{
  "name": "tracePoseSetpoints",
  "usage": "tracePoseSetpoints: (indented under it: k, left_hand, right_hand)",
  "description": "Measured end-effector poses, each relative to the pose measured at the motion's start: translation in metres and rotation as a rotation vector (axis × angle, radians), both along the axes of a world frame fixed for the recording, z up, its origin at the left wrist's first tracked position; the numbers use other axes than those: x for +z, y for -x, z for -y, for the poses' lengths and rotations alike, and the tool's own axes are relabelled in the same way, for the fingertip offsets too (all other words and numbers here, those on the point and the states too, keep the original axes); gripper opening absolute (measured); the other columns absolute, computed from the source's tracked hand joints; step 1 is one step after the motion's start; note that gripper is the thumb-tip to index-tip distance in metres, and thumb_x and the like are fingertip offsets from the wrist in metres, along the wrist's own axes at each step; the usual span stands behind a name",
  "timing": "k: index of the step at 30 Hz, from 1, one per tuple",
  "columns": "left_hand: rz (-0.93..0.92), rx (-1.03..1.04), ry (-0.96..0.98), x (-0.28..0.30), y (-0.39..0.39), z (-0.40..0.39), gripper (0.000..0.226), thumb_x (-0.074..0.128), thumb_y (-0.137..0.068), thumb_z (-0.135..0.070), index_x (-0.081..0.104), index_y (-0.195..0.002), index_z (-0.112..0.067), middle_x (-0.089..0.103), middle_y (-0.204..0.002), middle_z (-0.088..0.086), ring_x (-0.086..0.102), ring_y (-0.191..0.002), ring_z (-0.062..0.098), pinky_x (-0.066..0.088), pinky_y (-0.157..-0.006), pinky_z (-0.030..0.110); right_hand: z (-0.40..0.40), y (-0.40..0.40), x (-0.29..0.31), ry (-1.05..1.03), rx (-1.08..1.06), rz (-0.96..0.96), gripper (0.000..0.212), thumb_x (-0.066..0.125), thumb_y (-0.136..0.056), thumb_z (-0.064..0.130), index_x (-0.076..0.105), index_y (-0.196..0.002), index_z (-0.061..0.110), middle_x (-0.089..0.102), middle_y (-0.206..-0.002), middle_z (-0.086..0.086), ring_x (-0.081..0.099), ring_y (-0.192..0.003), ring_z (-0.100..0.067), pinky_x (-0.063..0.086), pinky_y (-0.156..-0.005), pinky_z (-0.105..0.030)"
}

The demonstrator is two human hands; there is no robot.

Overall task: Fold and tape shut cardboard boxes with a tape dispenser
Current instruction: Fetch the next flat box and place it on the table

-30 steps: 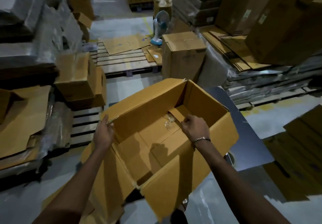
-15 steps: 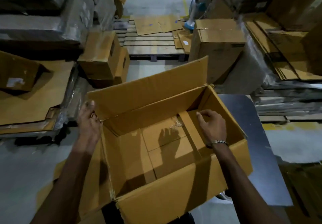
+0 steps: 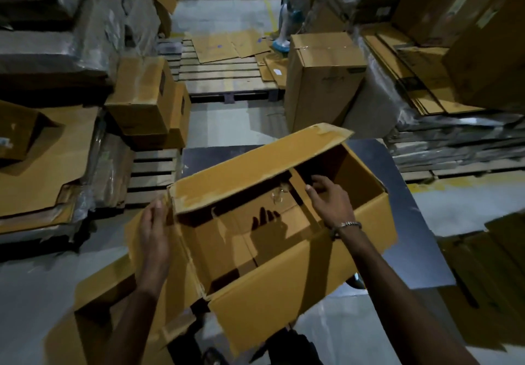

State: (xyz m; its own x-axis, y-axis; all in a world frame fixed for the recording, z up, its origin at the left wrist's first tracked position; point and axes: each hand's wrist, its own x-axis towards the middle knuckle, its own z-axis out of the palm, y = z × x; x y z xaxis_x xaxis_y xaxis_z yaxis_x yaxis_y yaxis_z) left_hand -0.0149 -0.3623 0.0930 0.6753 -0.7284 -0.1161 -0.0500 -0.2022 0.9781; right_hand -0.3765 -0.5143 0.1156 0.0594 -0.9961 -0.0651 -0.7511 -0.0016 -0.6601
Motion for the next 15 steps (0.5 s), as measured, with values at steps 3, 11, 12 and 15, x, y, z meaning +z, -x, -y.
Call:
tracePoseSetpoints:
  k: [3, 11, 12, 15]
  left_hand:
    - [-0.045, 0.214, -0.339, -0.027, -0.013, -0.031, 0.052, 0.057, -0.104, -0.053, 0.06, -0.139, -0.015, 0.061, -0.139, 0.004, 0.058, -0.126, 0.031, 0.046, -0.103, 0.047]
    - [-0.278, 0.277, -0.492, -0.038, -0.047, -0.093, 0.051, 0.076, -0.095, -0.031, 0.061, -0.137, -0.007, 0.055, -0.142, 0.006, 0.053, -0.128, 0.033, 0.039, -0.111, 0.046]
    - [-0.278, 0.274, -0.502, -0.031, -0.046, -0.1, 0.051, 0.077, -0.093, -0.033, 0.065, -0.134, -0.006, 0.059, -0.142, 0.01, 0.056, -0.126, 0.034, 0.043, -0.108, 0.045]
    - [-0.123, 0.333, -0.344, 0.021, -0.026, -0.118, 0.025, 0.068, -0.102, -0.023, 0.072, -0.119, -0.006, 0.071, -0.12, 0.016, 0.065, -0.112, 0.034, 0.052, -0.08, 0.033]
  right_hand:
    - [0.006, -0.033, 0.014, -0.005, 0.139, -0.006, 0.056, 0.06, -0.101, 0.04, 0.046, -0.153, 0.029, 0.061, -0.142, -0.001, 0.055, -0.129, -0.023, 0.05, -0.104, -0.046]
    - [0.07, -0.108, 0.033, 0.114, 0.349, -0.138, 0.074, 0.065, -0.098, 0.034, 0.026, -0.162, 0.033, 0.027, -0.168, -0.004, 0.026, -0.152, -0.026, 0.034, -0.122, -0.047]
    - [0.081, -0.113, 0.029, 0.081, 0.395, -0.206, 0.075, 0.064, -0.098, 0.038, 0.025, -0.162, 0.036, 0.022, -0.17, -0.003, 0.023, -0.154, -0.028, 0.034, -0.121, -0.053]
    - [0.105, -0.121, 0.009, -0.03, 0.538, -0.354, 0.069, 0.061, -0.099, 0.049, 0.03, -0.159, 0.038, 0.019, -0.171, 0.0, 0.019, -0.156, -0.03, 0.032, -0.117, -0.064]
